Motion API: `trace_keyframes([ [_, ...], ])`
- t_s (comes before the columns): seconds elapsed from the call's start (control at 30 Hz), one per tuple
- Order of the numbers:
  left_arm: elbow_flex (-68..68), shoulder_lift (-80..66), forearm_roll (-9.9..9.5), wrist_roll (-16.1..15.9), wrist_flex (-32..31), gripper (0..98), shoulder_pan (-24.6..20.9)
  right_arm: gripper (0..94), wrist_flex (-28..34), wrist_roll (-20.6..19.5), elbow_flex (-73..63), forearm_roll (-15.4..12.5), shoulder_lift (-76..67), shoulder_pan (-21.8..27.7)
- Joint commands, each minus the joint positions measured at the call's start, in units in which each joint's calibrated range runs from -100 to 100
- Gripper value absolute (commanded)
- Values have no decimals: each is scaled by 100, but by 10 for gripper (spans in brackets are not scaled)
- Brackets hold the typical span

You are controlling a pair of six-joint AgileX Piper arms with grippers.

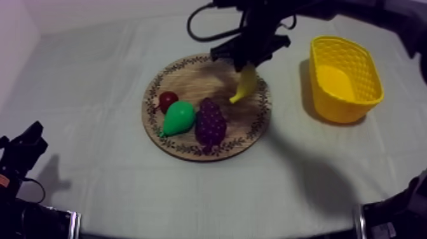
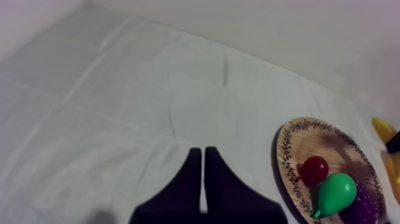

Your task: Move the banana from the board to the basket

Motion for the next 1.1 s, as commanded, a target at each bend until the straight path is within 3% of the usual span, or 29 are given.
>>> trace_keyframes([
  [0.0, 3, -3, -1, -1, -2, 1, -1, 181, 200, 37, -14, 58, -493, -7],
  [0.27, 3, -3, -1, -1, -2, 1, -1, 184, 828, 241, -55, 165, -1839, 66],
  [0.53, 3, -3, -1, -1, -2, 1, -1, 187, 970, 566, 252, 142, -3117, 509],
  [1.07, 3, -3, -1, -1, -2, 1, -1, 194, 362, 1040, 1998, 24, -4495, 1773],
])
